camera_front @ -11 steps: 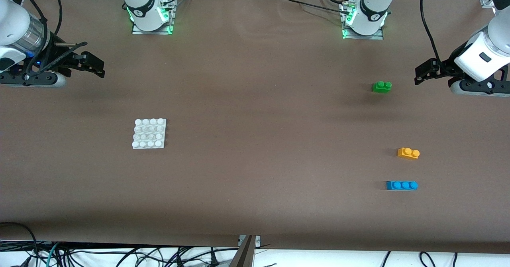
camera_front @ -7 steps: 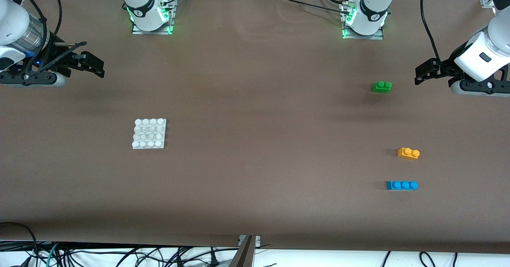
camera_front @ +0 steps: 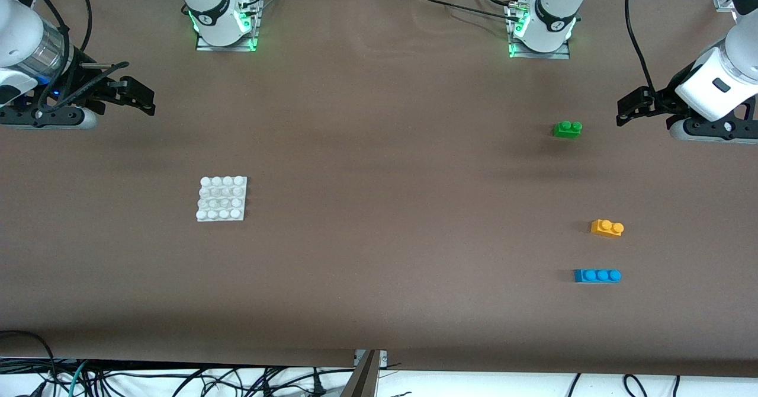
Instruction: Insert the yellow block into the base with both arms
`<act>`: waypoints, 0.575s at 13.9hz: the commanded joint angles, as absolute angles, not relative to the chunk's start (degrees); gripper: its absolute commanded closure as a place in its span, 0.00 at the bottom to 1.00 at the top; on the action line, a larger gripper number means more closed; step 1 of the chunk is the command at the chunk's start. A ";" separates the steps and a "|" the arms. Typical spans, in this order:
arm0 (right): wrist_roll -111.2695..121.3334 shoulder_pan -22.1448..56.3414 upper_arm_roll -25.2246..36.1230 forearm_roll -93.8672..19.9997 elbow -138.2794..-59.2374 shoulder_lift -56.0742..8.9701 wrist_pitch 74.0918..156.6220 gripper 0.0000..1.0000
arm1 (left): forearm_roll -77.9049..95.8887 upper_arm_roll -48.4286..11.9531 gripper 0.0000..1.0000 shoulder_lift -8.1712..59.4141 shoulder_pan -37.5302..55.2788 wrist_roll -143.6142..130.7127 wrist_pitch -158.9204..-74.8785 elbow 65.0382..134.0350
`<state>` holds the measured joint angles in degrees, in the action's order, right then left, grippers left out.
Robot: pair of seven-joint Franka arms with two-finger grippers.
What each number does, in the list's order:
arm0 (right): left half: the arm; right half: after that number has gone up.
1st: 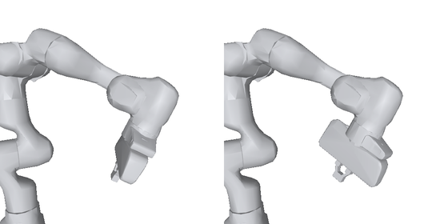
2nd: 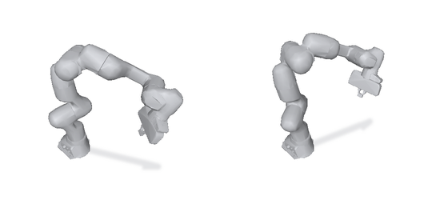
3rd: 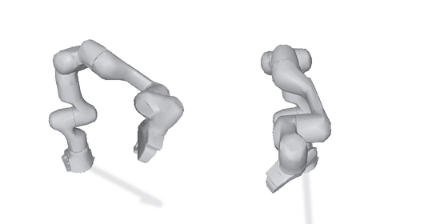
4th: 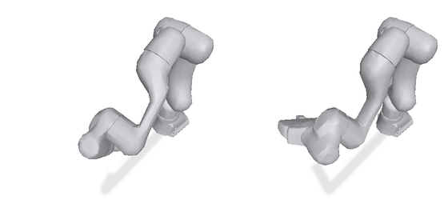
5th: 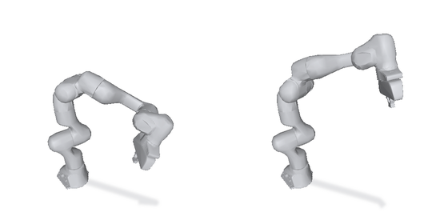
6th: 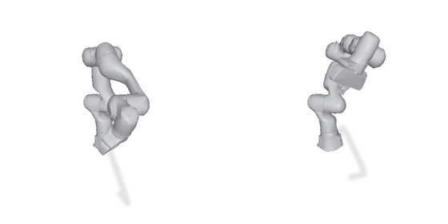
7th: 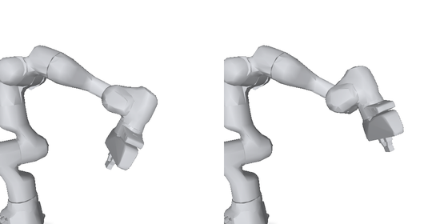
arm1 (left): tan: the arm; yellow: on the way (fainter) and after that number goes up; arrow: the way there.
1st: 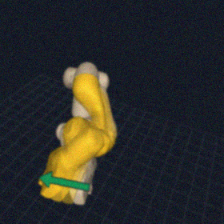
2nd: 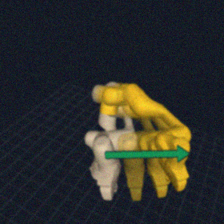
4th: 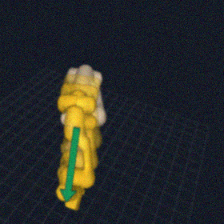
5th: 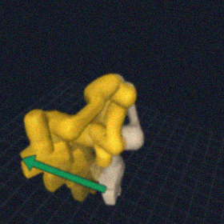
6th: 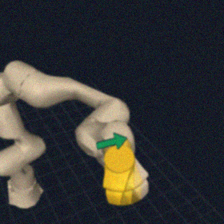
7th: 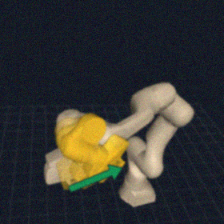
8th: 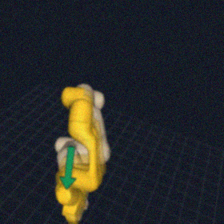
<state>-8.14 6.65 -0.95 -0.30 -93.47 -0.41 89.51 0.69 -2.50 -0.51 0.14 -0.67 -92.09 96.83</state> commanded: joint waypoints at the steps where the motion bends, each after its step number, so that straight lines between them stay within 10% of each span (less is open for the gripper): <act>1: -7.12 5.80 -1.32 -0.44 -91.93 -0.62 87.98 0.01 | -1.06 -2.29 0.00 -0.26 0.26 0.44 -90.88 95.54; 8: -6.42 5.80 -1.32 -0.44 -91.93 -0.62 86.66 0.01 | -1.06 -2.20 0.00 -0.26 0.18 0.44 -90.88 95.54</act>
<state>-7.80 6.64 -0.95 -0.30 -93.40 -0.41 88.22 0.68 -2.28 -0.51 0.09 -0.67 -92.08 96.83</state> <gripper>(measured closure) 0.004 0.000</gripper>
